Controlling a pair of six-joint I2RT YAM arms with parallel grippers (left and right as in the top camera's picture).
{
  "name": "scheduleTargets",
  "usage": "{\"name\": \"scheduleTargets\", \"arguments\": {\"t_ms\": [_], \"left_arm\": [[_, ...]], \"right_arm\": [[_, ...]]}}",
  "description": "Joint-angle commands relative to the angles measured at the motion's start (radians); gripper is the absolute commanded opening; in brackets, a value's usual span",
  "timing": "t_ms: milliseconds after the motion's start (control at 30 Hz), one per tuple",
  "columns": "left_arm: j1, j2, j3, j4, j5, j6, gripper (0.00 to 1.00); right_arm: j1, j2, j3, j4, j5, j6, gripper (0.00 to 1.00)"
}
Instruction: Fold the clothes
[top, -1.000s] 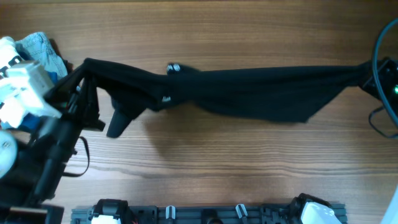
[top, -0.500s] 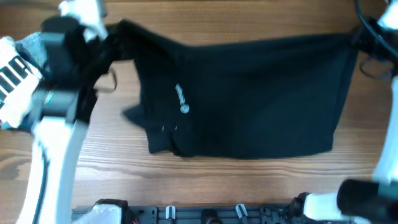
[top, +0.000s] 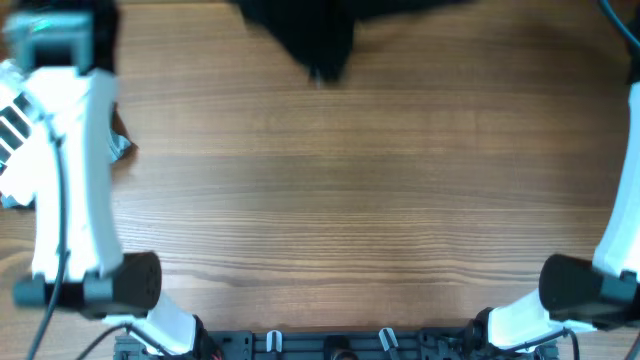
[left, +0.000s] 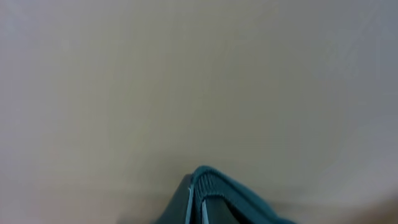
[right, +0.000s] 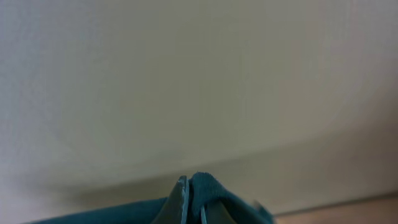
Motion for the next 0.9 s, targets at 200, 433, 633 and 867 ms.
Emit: {"name": "scheduleTargets", "arguments": {"t_ms": [200,433,633,867], "left_arm": [[-0.112,0.11,-0.055,-0.889,0.118,0.114,0.04],[-0.21,0.254,-0.431,-1.064,0.07,0.174,0.04],[-0.237,0.238,-0.644,-1.133,0.069,0.174,0.04],[-0.23,0.086,-0.665,-1.119,0.002,0.101,0.04]], "right_arm": [[-0.005,0.233,-0.084,-0.645,0.337,-0.094,0.04],[-0.005,0.358,-0.266,-0.755,0.346,-0.111,0.04],[-0.01,0.358,-0.328,-0.882,0.365,-0.109,0.04],[-0.04,0.354,-0.329,-0.974,0.326,-0.097,0.04]]}}
